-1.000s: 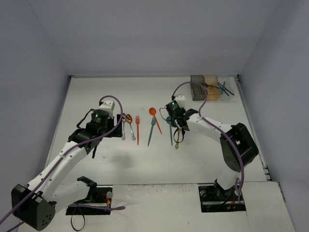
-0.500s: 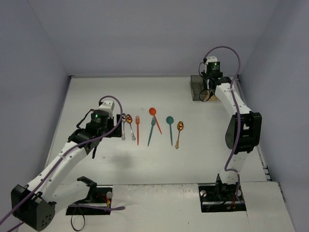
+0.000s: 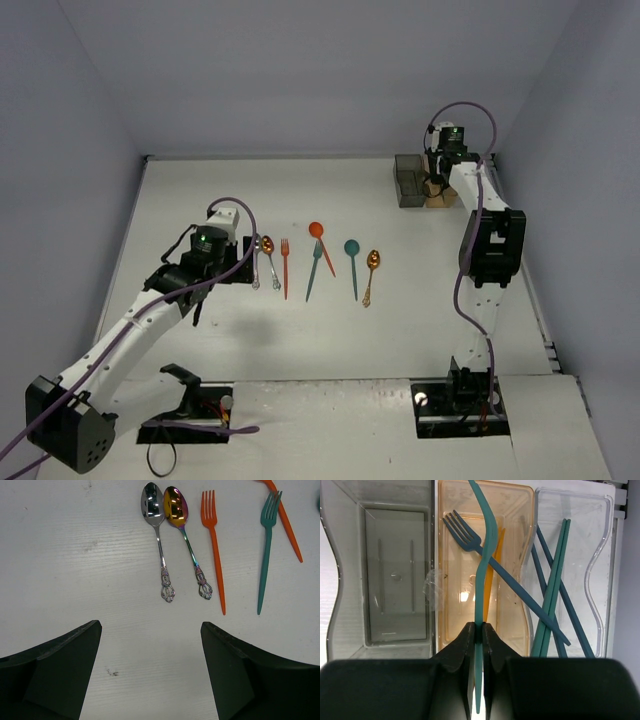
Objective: Sort the eating utensils into containers
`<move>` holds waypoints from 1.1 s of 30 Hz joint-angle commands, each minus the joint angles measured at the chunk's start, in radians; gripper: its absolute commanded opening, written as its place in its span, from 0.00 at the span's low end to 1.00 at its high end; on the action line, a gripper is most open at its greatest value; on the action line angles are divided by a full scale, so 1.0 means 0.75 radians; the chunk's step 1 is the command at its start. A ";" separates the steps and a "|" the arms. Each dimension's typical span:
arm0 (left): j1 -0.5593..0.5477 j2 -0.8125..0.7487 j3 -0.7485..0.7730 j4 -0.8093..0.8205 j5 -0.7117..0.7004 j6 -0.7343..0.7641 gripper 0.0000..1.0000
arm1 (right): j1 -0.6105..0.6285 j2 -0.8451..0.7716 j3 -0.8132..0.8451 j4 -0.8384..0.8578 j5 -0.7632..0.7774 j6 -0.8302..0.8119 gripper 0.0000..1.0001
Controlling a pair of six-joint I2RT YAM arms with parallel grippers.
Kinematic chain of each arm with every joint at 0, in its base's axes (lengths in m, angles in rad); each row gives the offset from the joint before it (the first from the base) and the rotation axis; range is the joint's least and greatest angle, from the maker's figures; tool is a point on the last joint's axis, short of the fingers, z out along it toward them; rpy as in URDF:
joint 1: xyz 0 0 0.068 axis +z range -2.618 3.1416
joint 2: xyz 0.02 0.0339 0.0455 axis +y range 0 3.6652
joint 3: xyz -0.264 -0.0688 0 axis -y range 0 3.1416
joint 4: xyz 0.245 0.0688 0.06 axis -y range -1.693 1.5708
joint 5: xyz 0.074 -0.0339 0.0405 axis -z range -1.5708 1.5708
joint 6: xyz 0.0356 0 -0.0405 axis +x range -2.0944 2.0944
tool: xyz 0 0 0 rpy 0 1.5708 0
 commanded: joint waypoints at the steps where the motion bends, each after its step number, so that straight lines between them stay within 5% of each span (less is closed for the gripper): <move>1: -0.007 0.027 0.018 0.044 -0.024 0.021 0.78 | 0.013 -0.011 0.094 0.028 0.004 -0.020 0.14; 9: -0.008 0.033 0.018 0.052 -0.023 0.017 0.78 | 0.013 -0.086 0.085 0.025 0.078 -0.024 0.44; 20: -0.006 0.023 0.022 0.060 -0.015 0.017 0.78 | 0.116 -0.465 -0.226 0.029 -0.031 0.249 0.50; 33: -0.004 -0.026 0.014 0.087 -0.004 0.016 0.78 | 0.920 -0.674 -0.740 0.071 0.412 0.926 0.50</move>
